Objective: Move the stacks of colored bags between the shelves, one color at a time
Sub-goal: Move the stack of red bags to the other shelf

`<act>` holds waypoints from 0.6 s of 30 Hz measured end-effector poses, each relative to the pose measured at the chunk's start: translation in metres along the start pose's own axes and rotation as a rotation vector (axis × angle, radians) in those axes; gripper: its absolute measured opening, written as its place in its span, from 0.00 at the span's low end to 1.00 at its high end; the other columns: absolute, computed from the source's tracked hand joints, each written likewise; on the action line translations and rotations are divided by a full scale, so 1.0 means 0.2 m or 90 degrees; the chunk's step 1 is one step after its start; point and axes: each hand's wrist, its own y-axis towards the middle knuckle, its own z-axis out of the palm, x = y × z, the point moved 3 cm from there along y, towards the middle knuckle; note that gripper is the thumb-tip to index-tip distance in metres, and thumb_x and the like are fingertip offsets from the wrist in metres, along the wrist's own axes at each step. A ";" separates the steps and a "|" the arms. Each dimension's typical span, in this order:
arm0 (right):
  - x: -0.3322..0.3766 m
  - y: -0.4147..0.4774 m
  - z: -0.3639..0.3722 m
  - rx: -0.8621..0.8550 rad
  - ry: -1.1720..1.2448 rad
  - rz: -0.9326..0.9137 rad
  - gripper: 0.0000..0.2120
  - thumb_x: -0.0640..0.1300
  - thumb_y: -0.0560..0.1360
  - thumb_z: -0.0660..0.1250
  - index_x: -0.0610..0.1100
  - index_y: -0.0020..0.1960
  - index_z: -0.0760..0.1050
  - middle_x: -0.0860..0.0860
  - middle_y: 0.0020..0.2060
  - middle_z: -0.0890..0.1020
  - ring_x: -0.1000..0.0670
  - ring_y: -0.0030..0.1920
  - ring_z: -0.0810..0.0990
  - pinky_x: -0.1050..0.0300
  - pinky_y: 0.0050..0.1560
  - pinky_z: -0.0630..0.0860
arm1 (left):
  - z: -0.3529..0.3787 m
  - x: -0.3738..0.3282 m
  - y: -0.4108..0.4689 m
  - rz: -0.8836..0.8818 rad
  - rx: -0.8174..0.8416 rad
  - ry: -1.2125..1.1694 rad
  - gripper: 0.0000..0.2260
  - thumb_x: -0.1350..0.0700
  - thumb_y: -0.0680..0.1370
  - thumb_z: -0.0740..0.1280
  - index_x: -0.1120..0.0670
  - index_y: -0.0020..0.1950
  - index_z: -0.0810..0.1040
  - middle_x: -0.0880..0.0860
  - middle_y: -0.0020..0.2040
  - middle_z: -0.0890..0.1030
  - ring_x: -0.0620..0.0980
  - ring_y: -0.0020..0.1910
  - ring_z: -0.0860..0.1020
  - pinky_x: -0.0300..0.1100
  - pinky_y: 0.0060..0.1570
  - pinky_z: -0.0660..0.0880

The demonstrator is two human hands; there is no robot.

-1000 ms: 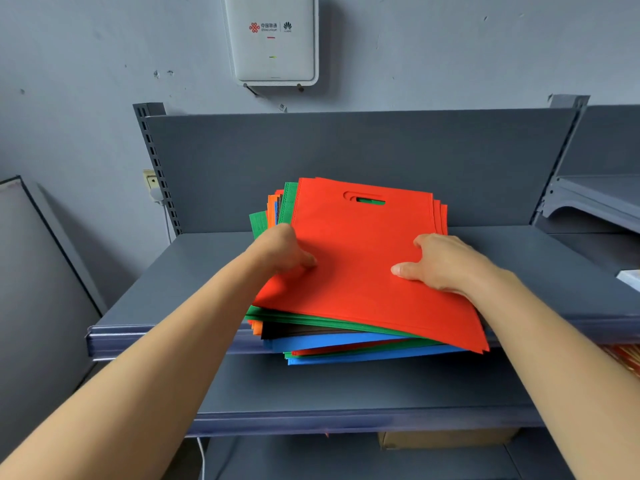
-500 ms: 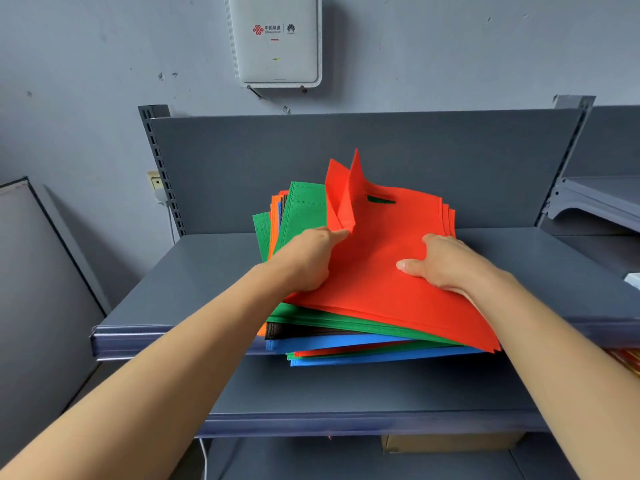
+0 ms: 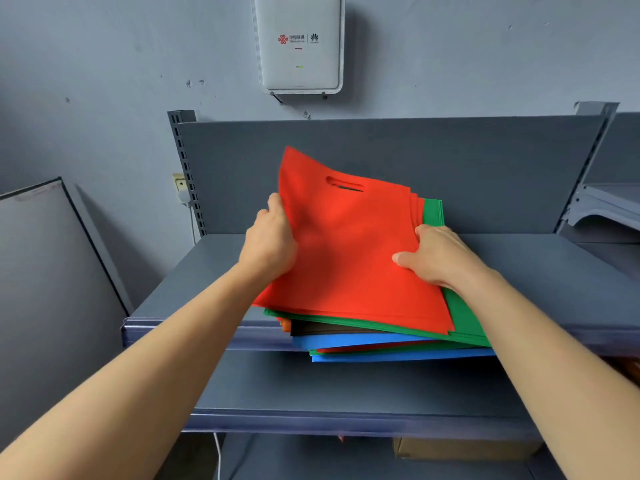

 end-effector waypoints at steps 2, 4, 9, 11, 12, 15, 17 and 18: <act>0.05 -0.01 0.02 0.015 0.032 -0.016 0.26 0.56 0.73 0.67 0.38 0.62 0.71 0.39 0.61 0.74 0.39 0.59 0.74 0.52 0.54 0.72 | 0.00 0.08 -0.01 -0.043 0.037 0.001 0.17 0.65 0.74 0.56 0.60 0.63 0.60 0.65 0.57 0.72 0.67 0.56 0.72 0.50 0.47 0.65; 0.10 -0.02 0.04 0.017 0.075 -0.017 0.23 0.55 0.74 0.67 0.37 0.57 0.73 0.40 0.57 0.77 0.40 0.56 0.76 0.54 0.48 0.71 | 0.01 0.14 -0.02 -0.070 0.075 -0.003 0.17 0.64 0.74 0.57 0.61 0.63 0.60 0.65 0.58 0.72 0.67 0.57 0.72 0.50 0.47 0.66; 0.17 0.00 0.06 -0.025 0.229 0.031 0.18 0.47 0.70 0.73 0.36 0.52 0.76 0.40 0.50 0.80 0.40 0.49 0.80 0.50 0.50 0.77 | 0.04 0.19 -0.02 -0.082 0.129 0.003 0.22 0.61 0.76 0.58 0.59 0.70 0.59 0.63 0.64 0.69 0.65 0.62 0.70 0.52 0.57 0.68; 0.17 0.00 0.06 -0.039 0.271 0.063 0.15 0.42 0.68 0.74 0.35 0.49 0.76 0.39 0.49 0.81 0.40 0.48 0.80 0.46 0.51 0.78 | 0.04 0.21 -0.01 -0.067 0.132 0.008 0.20 0.62 0.76 0.58 0.60 0.68 0.64 0.63 0.65 0.70 0.63 0.63 0.70 0.51 0.60 0.68; 0.17 0.00 0.06 -0.035 0.282 0.078 0.14 0.40 0.67 0.74 0.35 0.49 0.75 0.38 0.49 0.81 0.39 0.49 0.80 0.45 0.52 0.78 | 0.03 0.22 -0.01 -0.057 0.127 0.006 0.19 0.64 0.75 0.58 0.61 0.67 0.67 0.62 0.64 0.71 0.62 0.63 0.70 0.50 0.60 0.68; 0.19 -0.02 0.07 0.004 0.271 0.105 0.14 0.37 0.67 0.74 0.35 0.50 0.75 0.40 0.48 0.80 0.41 0.49 0.80 0.50 0.51 0.77 | 0.02 0.26 -0.01 -0.038 0.098 -0.023 0.18 0.66 0.74 0.58 0.61 0.63 0.73 0.61 0.62 0.74 0.60 0.62 0.71 0.48 0.61 0.69; 0.20 -0.04 0.07 0.007 0.234 0.110 0.10 0.35 0.68 0.72 0.36 0.46 0.74 0.41 0.44 0.78 0.42 0.44 0.78 0.55 0.44 0.73 | 0.01 0.28 -0.02 -0.027 0.084 -0.041 0.19 0.65 0.74 0.58 0.57 0.64 0.74 0.60 0.62 0.74 0.61 0.61 0.72 0.49 0.61 0.69; 0.21 -0.05 0.07 -0.003 0.220 0.116 0.08 0.35 0.69 0.71 0.38 0.43 0.73 0.42 0.42 0.77 0.43 0.42 0.76 0.56 0.42 0.72 | 0.01 0.28 -0.02 -0.022 0.077 -0.049 0.21 0.65 0.74 0.58 0.55 0.65 0.73 0.59 0.63 0.73 0.61 0.61 0.72 0.50 0.61 0.70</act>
